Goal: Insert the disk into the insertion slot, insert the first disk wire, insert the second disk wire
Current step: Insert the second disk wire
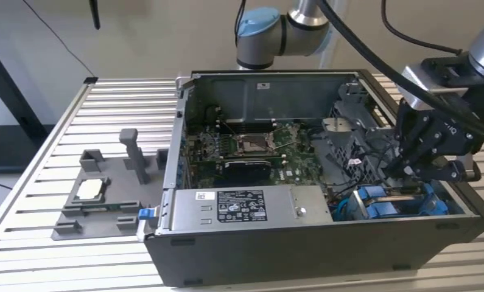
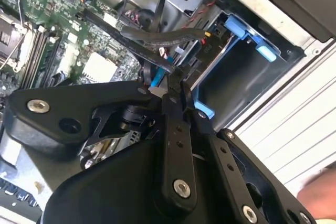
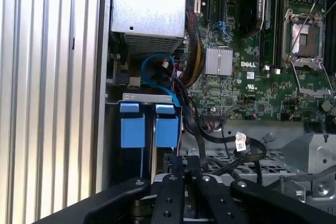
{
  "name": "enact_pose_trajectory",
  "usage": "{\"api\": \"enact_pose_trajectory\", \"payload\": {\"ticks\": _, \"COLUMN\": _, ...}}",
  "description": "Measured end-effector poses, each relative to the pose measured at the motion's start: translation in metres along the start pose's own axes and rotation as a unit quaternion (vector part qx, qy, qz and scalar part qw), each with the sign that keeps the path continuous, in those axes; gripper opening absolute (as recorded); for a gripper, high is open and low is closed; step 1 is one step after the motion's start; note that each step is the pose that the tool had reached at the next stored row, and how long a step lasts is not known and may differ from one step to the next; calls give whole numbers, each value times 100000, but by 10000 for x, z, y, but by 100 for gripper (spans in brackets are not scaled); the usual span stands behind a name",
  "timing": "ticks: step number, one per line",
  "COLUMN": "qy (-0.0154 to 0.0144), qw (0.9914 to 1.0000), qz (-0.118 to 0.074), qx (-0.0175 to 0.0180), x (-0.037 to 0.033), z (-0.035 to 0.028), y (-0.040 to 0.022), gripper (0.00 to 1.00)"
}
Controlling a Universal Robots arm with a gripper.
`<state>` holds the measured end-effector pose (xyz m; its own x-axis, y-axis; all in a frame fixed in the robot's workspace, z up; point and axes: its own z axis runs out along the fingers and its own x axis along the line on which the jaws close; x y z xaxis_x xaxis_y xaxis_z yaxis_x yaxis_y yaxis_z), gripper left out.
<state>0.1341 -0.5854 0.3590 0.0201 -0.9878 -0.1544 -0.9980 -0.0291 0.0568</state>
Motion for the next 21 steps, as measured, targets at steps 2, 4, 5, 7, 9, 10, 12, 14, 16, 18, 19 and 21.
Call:
{"api": "enact_pose_trajectory", "payload": {"ticks": 2, "qy": -57, "qw": 100000, "qz": 161, "qx": 23, "x": 36, "z": 20, "y": 0, "gripper": 16}}
{"api": "enact_pose_trajectory", "payload": {"ticks": 4, "qy": -95, "qw": 99999, "qz": 314, "qx": 44, "x": 74, "z": 43, "y": -1, "gripper": 16}}
{"api": "enact_pose_trajectory", "payload": {"ticks": 5, "qy": -131, "qw": 99999, "qz": 373, "qx": 52, "x": 87, "z": 54, "y": -1, "gripper": 16}}
{"api": "enact_pose_trajectory", "payload": {"ticks": 7, "qy": -603, "qw": 99997, "qz": 413, "qx": 73, "x": 101, "z": 73, "y": -2, "gripper": 16}}
{"api": "enact_pose_trajectory", "payload": {"ticks": 9, "qy": -1370, "qw": 99990, "qz": 414, "qx": 93, "x": 105, "z": 86, "y": -3, "gripper": 16}}
{"api": "enact_pose_trajectory", "payload": {"ticks": 10, "qy": -1932, "qw": 99980, "qz": 406, "qx": 106, "x": 106, "z": 91, "y": -3, "gripper": 16}}
{"api": "enact_pose_trajectory", "payload": {"ticks": 12, "qy": -2516, "qw": 99967, "qz": 437, "qx": 123, "x": 119, "z": 98, "y": -4, "gripper": 16}}
{"api": "enact_pose_trajectory", "payload": {"ticks": 14, "qy": -2537, "qw": 99967, "qz": 491, "qx": 70, "x": 146, "z": 96, "y": -5, "gripper": 16}}
{"api": "enact_pose_trajectory", "payload": {"ticks": 16, "qy": -2618, "qw": 99964, "qz": 496, "qx": 37, "x": 164, "z": 98, "y": -12, "gripper": 16}}
{"api": "enact_pose_trajectory", "payload": {"ticks": 18, "qy": -3099, "qw": 99951, "qz": 469, "qx": 37, "x": 170, "z": 100, "y": -21, "gripper": 16}}
{"api": "enact_pose_trajectory", "payload": {"ticks": 19, "qy": -3453, "qw": 99939, "qz": 450, "qx": 45, "x": 172, "z": 103, "y": -25, "gripper": 16}}
{"api": "enact_pose_trajectory", "payload": {"ticks": 21, "qy": -3979, "qw": 99920, "qz": 425, "qx": 51, "x": 174, "z": 110, "y": -31, "gripper": 16}}
